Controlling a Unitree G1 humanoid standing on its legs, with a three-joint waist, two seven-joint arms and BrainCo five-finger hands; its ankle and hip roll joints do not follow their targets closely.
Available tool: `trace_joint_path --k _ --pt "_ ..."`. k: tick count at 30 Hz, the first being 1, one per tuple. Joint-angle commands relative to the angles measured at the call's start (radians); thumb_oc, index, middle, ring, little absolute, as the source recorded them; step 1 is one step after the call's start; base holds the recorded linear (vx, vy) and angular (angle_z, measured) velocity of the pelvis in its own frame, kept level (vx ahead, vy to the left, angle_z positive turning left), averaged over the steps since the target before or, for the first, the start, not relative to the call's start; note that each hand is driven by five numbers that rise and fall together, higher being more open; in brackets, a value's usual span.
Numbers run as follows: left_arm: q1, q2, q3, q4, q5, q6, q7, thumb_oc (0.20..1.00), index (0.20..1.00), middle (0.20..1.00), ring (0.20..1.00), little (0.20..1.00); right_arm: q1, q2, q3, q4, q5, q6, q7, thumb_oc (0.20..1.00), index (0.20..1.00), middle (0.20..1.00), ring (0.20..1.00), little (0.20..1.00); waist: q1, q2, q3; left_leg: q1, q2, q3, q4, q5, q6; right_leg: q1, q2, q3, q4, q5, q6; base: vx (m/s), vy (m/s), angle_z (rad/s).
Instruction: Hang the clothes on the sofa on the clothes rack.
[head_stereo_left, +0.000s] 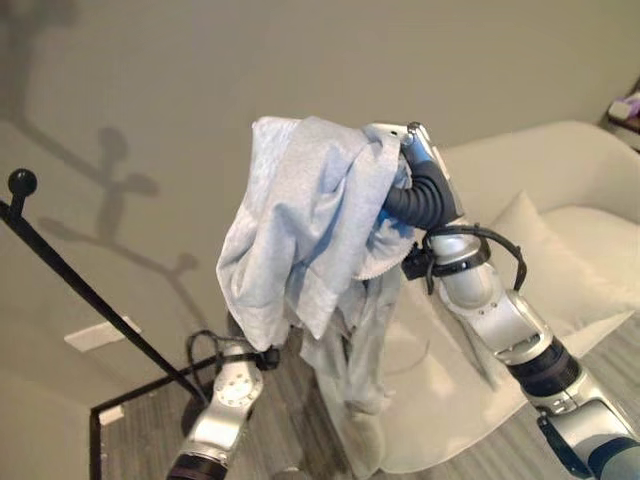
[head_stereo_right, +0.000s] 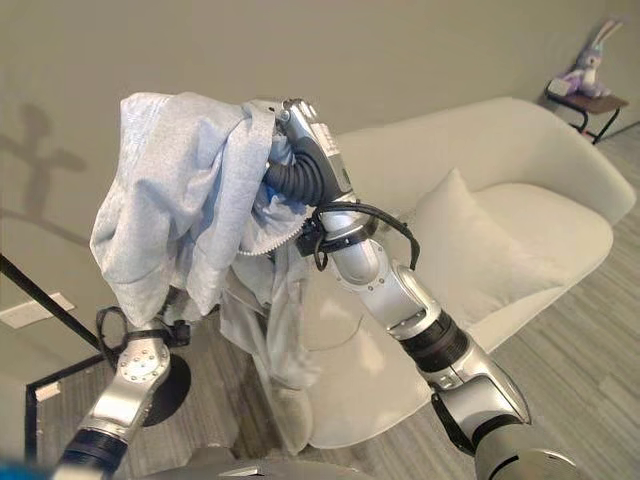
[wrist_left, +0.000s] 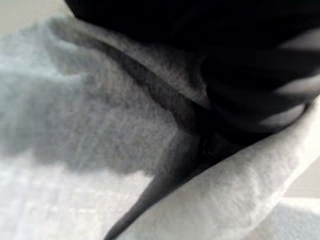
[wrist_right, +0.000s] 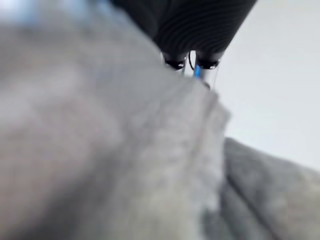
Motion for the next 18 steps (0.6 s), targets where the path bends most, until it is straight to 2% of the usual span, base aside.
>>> trace_joint_path --k 1,3,4,5,8,9,12,13,15,18 --pt "0.001 0.057 0.059 -0.121 0.040 -0.073 0.032 0.200 0.200 0.200 0.200 0.200 -0.119 -0.007 -0.055 -0.078 0.062 -0.049 -0.005 0.200 0.200 0.200 0.200 0.200 0.009 -0.021 0.045 0.019 0.050 0.031 0.015 -0.010 -0.108 0.117 0.079 -0.026 -0.210 0.064 0.007 0.11 0.155 0.39" --pt "0.025 0.087 0.121 -0.119 0.037 -0.076 0.054 0.200 0.200 0.200 0.200 0.200 -0.136 -0.023 -0.066 -0.067 0.085 -0.053 0.003 0.200 0.200 0.200 0.200 0.200 0.024 -0.015 0.040 0.008 0.029 0.012 -0.090 -0.007 -0.102 0.108 0.068 -0.028 -0.198 0.061 0.015 0.13 0.239 0.23" --pt "0.029 0.126 0.190 -0.111 0.038 -0.081 0.087 0.200 0.200 0.200 0.200 0.200 -0.172 -0.056 -0.072 -0.036 0.089 -0.050 0.002 0.200 0.200 0.200 0.200 0.200 0.038 -0.009 0.036 -0.012 0.012 -0.018 -0.216 0.027 -0.107 0.105 0.055 -0.029 -0.188 0.053 0.024 0.12 0.220 0.15" --pt "0.028 0.126 0.192 -0.112 0.038 -0.081 0.088 0.200 0.200 0.200 0.200 0.200 -0.177 -0.055 -0.071 -0.033 0.091 -0.051 0.002 0.200 0.200 0.200 0.200 0.200 0.035 -0.010 0.037 -0.010 0.007 -0.019 -0.227 0.035 -0.107 0.103 0.054 -0.030 -0.186 0.053 0.024 0.17 0.246 0.24" --pt "0.016 0.174 0.282 -0.119 0.050 -0.091 0.141 0.200 0.200 0.200 0.200 0.200 -0.232 -0.094 -0.088 0.020 0.108 -0.042 -0.012 0.200 0.200 0.200 0.200 0.200 0.069 0.009 0.040 -0.035 0.020 -0.058 -0.339 0.110 -0.135 0.124 0.043 -0.033 -0.173 0.043 0.038 0.19 0.217 0.23" --pt "0.003 0.208 0.340 -0.138 0.055 -0.101 0.163 0.200 0.200 0.200 0.200 0.200 -0.272 -0.119 -0.093 0.040 0.118 -0.042 -0.019 0.200 0.200 0.200 0.200 0.200 0.077 0.023 0.038 -0.026 0.029 -0.059 -0.397 0.141 -0.145 0.142 0.039 -0.046 -0.162 0.038 0.048 0.20 0.223 0.21" --pt "0.006 0.229 0.368 -0.148 0.057 -0.104 0.167 0.200 0.200 0.200 0.200 0.200 -0.298 -0.131 -0.093 0.047 0.122 -0.040 -0.018 0.200 0.200 0.200 0.200 0.200 0.081 0.031 0.027 -0.003 0.024 -0.046 -0.423 0.142 -0.140 0.155 0.038 -0.046 -0.161 0.031 0.057 0.22 0.217 0.23" --pt "-0.012 0.275 0.401 -0.161 0.091 -0.097 0.183 0.200 0.200 0.200 0.200 0.200 -0.332 -0.127 -0.092 0.044 0.117 -0.038 -0.020 0.200 0.200 0.200 0.200 0.200 0.096 0.043 -0.005 0.021 -0.003 -0.036 -0.430 0.135 -0.128 0.188 0.020 -0.052 -0.154 0.025 0.064 0.25 0.238 0.30" --pt "-0.031 0.286 0.406 -0.160 0.095 -0.096 0.188 0.200 0.200 0.200 0.200 0.200 -0.342 -0.121 -0.090 0.044 0.116 -0.037 -0.022 0.200 0.200 0.200 0.200 0.200 0.099 0.039 -0.012 0.026 -0.011 -0.031 -0.429 0.133 -0.124 0.198 0.013 -0.057 -0.149 0.025 0.065 0.23 0.224 0.25" --pt "-0.082 0.362 0.408 -0.158 0.131 -0.092 0.188 0.200 0.200 0.200 0.200 0.200 -0.385 -0.119 -0.088 0.044 0.105 -0.034 -0.025 0.200 0.200 0.200 0.200 0.200 0.109 0.024 -0.029 0.036 -0.044 -0.023 -0.425 0.115 -0.104 0.216 -0.021 -0.077 -0.127 0.026 0.080 0.18 0.218 0.37"
